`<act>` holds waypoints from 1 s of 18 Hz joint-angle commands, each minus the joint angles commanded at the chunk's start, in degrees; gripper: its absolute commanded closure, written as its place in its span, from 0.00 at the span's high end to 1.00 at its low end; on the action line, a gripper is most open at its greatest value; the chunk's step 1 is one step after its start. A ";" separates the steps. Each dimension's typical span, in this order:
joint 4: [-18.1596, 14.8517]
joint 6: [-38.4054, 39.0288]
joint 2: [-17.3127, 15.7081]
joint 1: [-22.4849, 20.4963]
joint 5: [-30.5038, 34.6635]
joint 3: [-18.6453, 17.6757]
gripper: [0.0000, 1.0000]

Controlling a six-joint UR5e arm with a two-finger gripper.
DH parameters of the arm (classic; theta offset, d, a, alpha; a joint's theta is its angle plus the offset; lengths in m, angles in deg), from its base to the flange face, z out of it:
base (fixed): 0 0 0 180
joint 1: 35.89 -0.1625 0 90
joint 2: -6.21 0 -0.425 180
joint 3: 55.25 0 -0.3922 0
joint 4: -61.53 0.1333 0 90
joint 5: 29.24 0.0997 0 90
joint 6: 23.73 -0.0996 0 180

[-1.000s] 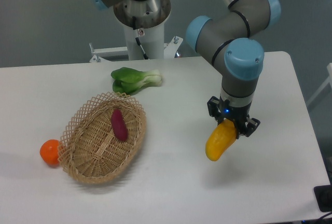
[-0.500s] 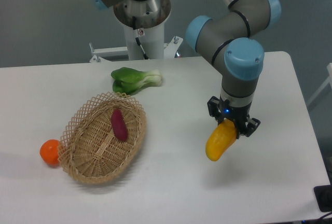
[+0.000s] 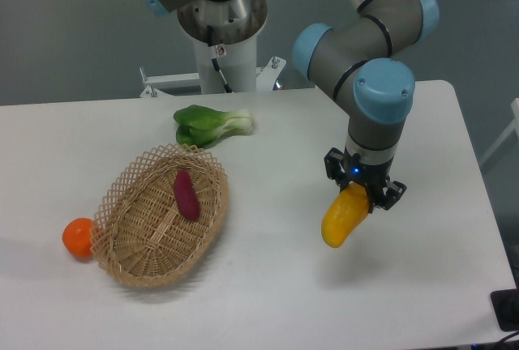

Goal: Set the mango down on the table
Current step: 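Move the held mango toward the bok choy and lower it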

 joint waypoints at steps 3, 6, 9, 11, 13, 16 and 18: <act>1.66 -0.35 -0.53 0.00 0.09 -3.07 0.37; 5.79 -3.67 -1.75 -0.79 0.18 -7.29 0.38; 7.12 -6.68 -3.08 -1.41 0.18 -10.29 0.37; 7.12 -7.12 -3.16 -1.50 0.18 -10.56 0.37; 7.12 -7.12 -3.34 -1.23 0.44 -11.08 0.37; 7.30 -9.48 -4.74 -1.06 2.01 -13.97 0.37; 7.39 -14.48 -6.23 -1.06 4.12 -17.31 0.37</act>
